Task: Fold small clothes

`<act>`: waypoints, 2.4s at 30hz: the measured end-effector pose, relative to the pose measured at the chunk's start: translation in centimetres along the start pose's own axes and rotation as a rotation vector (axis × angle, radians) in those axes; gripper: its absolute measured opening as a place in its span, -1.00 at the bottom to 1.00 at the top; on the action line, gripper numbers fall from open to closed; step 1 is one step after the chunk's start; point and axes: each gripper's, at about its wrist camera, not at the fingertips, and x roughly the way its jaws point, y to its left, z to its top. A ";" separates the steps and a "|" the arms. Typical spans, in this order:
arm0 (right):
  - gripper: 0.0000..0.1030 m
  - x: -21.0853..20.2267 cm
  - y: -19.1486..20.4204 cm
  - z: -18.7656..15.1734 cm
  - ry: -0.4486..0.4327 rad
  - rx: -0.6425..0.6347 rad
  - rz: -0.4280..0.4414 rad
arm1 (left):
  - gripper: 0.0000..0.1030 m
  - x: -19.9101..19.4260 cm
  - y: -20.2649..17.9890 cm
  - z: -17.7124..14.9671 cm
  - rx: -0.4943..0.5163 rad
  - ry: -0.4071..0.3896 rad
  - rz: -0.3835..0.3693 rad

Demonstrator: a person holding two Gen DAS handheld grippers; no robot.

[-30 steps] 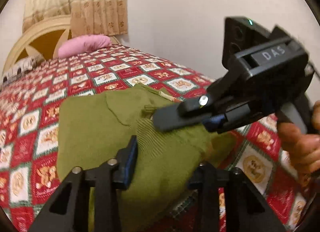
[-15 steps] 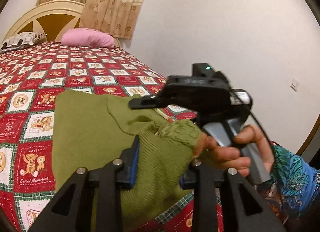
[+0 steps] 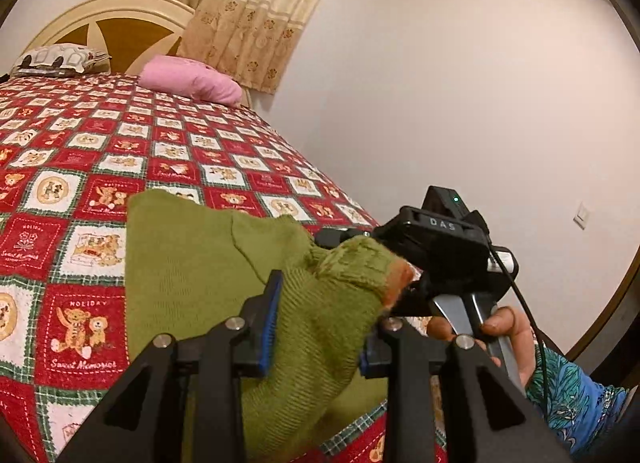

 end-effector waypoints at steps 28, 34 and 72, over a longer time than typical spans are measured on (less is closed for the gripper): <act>-0.76 -1.6 0.9 6.9 -0.012 -0.421 -0.342 | -0.38 8.2 -6.8 -0.4 0.133 0.087 -0.072; -0.77 -1.2 -3.9 6.4 -0.008 -0.315 -0.294 | -0.32 10.4 -7.4 -1.8 0.163 0.218 -0.036; -0.60 -10.5 0.2 -11.8 -0.127 -0.420 -0.576 | 0.76 0.4 0.3 -6.3 -0.060 0.251 0.372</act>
